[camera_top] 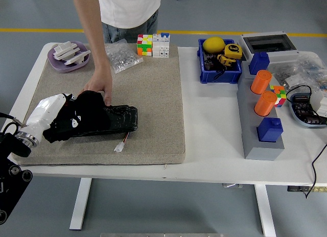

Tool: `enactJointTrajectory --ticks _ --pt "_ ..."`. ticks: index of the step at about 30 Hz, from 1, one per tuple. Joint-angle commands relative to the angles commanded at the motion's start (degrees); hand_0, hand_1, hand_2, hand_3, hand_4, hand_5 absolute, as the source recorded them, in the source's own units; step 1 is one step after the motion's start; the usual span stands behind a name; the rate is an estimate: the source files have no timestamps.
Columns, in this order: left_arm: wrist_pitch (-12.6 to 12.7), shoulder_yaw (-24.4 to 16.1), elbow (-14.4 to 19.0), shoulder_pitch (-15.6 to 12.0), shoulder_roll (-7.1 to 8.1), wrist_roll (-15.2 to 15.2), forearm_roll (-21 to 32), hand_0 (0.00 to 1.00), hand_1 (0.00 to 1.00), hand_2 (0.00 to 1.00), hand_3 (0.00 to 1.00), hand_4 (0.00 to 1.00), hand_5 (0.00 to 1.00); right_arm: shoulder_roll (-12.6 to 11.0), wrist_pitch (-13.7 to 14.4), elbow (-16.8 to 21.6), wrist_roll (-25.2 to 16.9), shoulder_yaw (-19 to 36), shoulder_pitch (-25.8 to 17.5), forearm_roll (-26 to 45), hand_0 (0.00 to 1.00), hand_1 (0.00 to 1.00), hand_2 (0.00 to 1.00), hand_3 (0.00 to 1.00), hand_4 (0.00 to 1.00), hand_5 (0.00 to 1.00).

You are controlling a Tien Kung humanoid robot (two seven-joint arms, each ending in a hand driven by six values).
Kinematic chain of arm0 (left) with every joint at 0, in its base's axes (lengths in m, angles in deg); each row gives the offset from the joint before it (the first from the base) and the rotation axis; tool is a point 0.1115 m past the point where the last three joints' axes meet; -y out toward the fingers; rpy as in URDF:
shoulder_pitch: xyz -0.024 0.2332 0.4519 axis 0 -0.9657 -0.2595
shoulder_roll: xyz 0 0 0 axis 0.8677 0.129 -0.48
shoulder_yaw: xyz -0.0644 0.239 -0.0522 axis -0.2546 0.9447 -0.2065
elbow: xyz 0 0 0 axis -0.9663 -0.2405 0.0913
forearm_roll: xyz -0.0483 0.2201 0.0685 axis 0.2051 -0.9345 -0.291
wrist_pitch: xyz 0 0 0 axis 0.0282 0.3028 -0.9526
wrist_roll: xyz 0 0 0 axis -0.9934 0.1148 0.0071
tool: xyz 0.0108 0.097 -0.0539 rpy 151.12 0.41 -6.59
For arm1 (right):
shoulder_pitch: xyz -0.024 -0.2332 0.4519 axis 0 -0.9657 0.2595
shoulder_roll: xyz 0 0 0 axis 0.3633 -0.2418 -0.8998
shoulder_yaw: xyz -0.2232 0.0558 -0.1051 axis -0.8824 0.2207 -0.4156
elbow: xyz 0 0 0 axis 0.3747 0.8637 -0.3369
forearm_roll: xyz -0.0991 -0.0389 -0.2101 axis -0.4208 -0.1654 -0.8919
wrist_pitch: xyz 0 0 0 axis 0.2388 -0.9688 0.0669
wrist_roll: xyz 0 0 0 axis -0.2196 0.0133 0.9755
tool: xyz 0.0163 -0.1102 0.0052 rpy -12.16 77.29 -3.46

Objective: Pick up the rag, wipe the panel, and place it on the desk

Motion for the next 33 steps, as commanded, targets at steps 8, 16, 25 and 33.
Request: enactJointTrajectory --ticks 8,16,25,33 --pt "0.05 5.15 -0.22 2.70 -0.22 0.01 1.24 0.271 0.185 0.536 0.391 0.002 0.002 -0.22 0.00 0.00 0.03 -0.08 0.07 -0.11 0.533 0.602 0.651 0.581 0.998 0.476" --pt "-0.40 10.18 2.39 3.99 -1.27 -1.54 -0.37 0.275 0.187 0.533 0.393 0.002 0.002 -0.21 -0.06 0.00 0.18 -0.99 0.20 0.47 0.533 0.602 0.651 0.581 0.998 0.476" --pt "-0.70 13.75 3.83 4.14 -2.59 -2.80 -1.00 0.278 0.195 0.532 0.395 0.002 0.002 -0.32 -0.26 0.00 0.11 -0.43 0.23 0.03 0.533 0.602 0.651 0.582 0.998 0.477" --pt "0.08 14.95 4.97 3.83 -3.05 -2.22 -1.31 0.274 0.195 0.528 0.394 0.002 0.002 -0.23 -0.26 0.00 0.14 -0.92 0.27 0.55 0.533 0.603 0.651 0.582 0.998 0.477"
